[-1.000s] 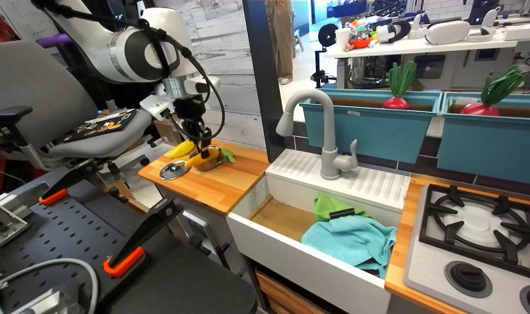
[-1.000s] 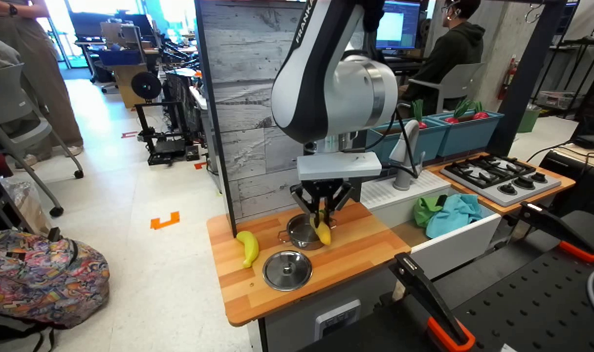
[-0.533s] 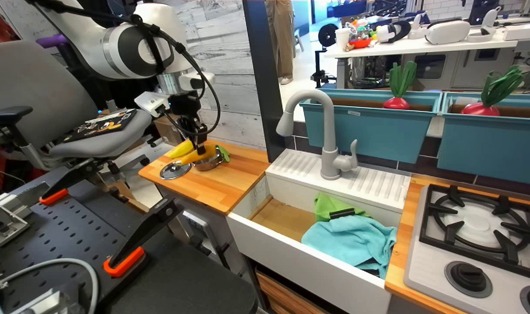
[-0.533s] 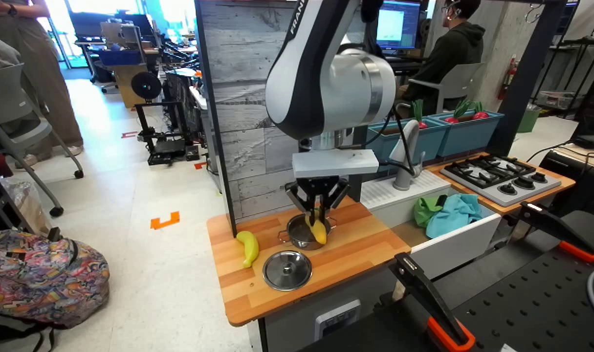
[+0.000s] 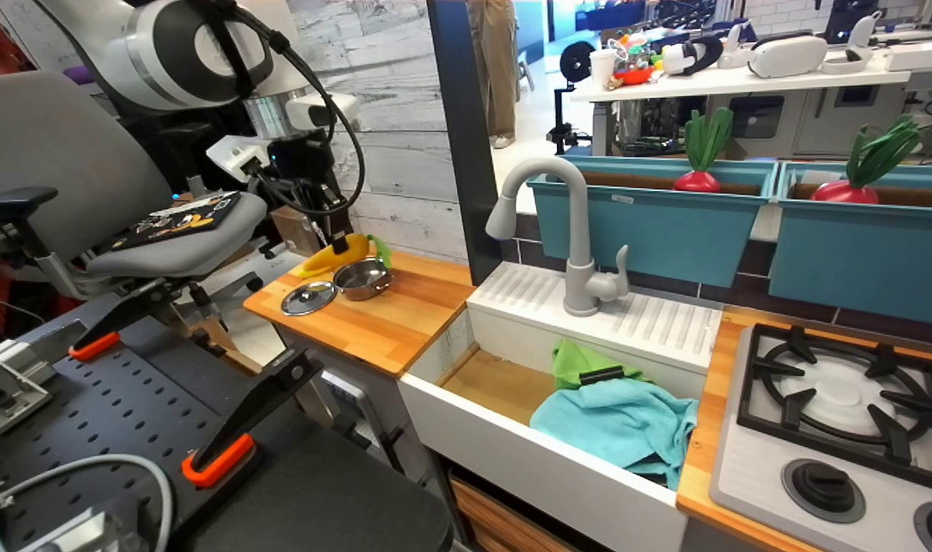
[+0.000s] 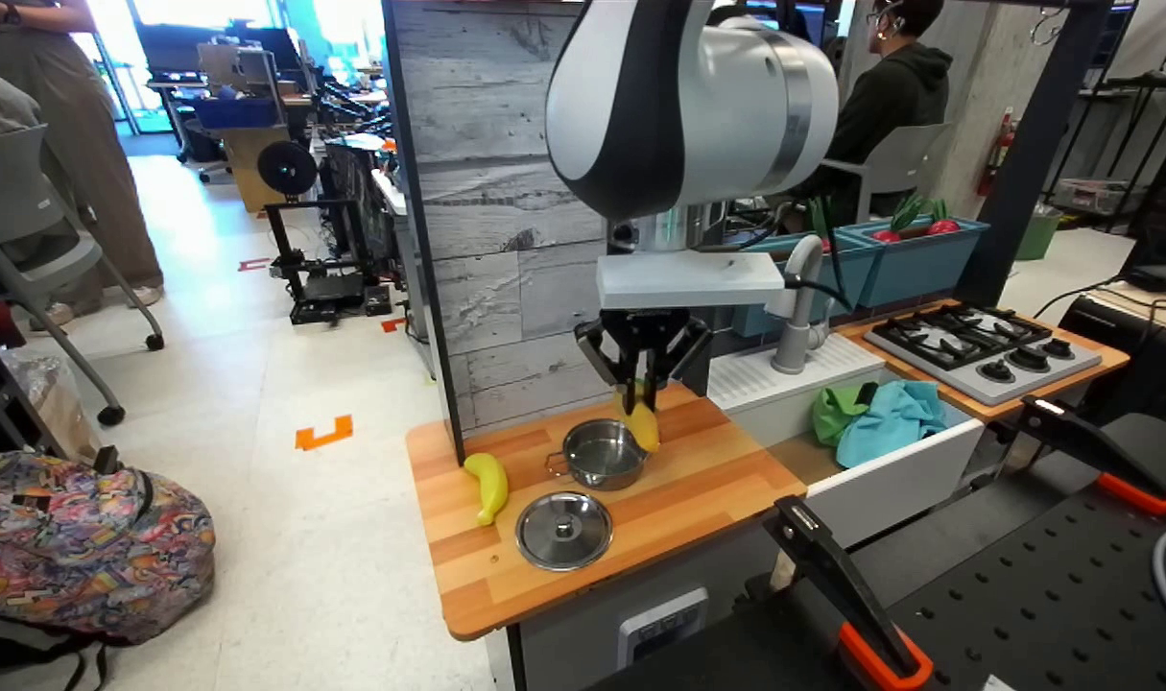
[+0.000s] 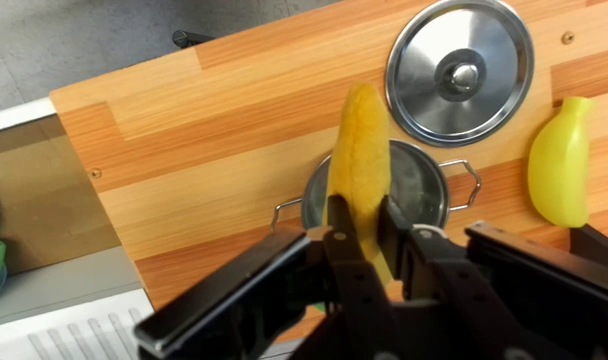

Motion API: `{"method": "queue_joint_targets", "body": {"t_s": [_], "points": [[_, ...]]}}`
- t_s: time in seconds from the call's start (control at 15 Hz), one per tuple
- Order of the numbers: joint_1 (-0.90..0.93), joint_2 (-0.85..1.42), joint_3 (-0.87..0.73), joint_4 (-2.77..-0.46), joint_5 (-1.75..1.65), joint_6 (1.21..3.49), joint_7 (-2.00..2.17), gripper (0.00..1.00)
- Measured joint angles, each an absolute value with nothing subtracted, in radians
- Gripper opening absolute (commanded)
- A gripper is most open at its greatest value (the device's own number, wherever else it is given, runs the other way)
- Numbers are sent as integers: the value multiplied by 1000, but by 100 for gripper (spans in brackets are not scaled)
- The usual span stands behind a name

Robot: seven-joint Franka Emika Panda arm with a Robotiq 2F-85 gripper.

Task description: Pick up the carrot plush toy and put it on the counter

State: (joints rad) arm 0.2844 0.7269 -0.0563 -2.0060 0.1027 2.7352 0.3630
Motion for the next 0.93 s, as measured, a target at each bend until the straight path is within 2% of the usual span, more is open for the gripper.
{"method": "queue_joint_targets", "body": {"t_s": [0.47,0.93], "points": [[179,668,-73,-2120,104,2784,335,0],[67,739,-51,-2101,109,2785,277,0]]}}
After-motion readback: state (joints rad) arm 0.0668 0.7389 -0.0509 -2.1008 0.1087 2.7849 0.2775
